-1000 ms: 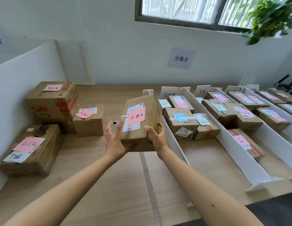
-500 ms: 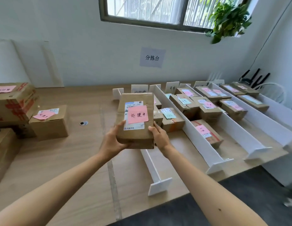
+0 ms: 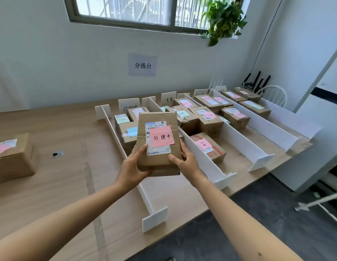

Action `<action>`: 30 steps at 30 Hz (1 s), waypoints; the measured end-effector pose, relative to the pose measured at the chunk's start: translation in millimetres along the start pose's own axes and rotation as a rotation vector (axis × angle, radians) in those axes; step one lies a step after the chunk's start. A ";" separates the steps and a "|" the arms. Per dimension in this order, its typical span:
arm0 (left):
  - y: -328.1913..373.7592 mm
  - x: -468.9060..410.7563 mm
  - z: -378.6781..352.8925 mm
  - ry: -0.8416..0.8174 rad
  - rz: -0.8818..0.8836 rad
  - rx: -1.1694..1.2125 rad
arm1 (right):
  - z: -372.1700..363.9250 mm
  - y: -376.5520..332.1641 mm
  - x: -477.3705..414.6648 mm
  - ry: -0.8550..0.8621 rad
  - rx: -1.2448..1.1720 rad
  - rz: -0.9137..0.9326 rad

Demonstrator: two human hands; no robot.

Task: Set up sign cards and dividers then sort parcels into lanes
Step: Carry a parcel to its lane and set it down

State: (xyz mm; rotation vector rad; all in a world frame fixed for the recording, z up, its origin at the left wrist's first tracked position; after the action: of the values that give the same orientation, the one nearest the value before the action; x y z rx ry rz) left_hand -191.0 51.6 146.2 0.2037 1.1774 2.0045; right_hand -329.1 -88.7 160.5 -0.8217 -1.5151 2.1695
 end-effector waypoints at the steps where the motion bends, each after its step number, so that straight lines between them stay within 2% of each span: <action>1: 2.5 -2.5 -6.7 -0.006 0.004 0.009 | 6.4 2.6 -1.2 0.007 0.005 -0.004; 16: 41.5 -81.5 -112.1 -0.073 -0.023 -0.035 | 115.7 50.5 -48.2 0.082 -0.037 -0.138; 30: 117.9 -172.5 -203.4 -0.133 -0.085 0.000 | 249.8 62.0 -109.1 0.134 -0.106 -0.146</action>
State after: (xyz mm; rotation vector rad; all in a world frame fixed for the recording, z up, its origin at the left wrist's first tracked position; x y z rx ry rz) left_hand -238.4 -235.3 167.8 0.2785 1.0841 1.8871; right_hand -405.7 -355.6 192.9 -0.8443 -1.5808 1.9049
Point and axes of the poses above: each hand's wrist, its own x-axis away from the middle knuckle, its own z-axis out of the back of the hand, y = z × x, the point moved 4 cm from there along -x, towards the middle knuckle, and after that the axes turned 15 degrees about z, right-handed, at the moved point
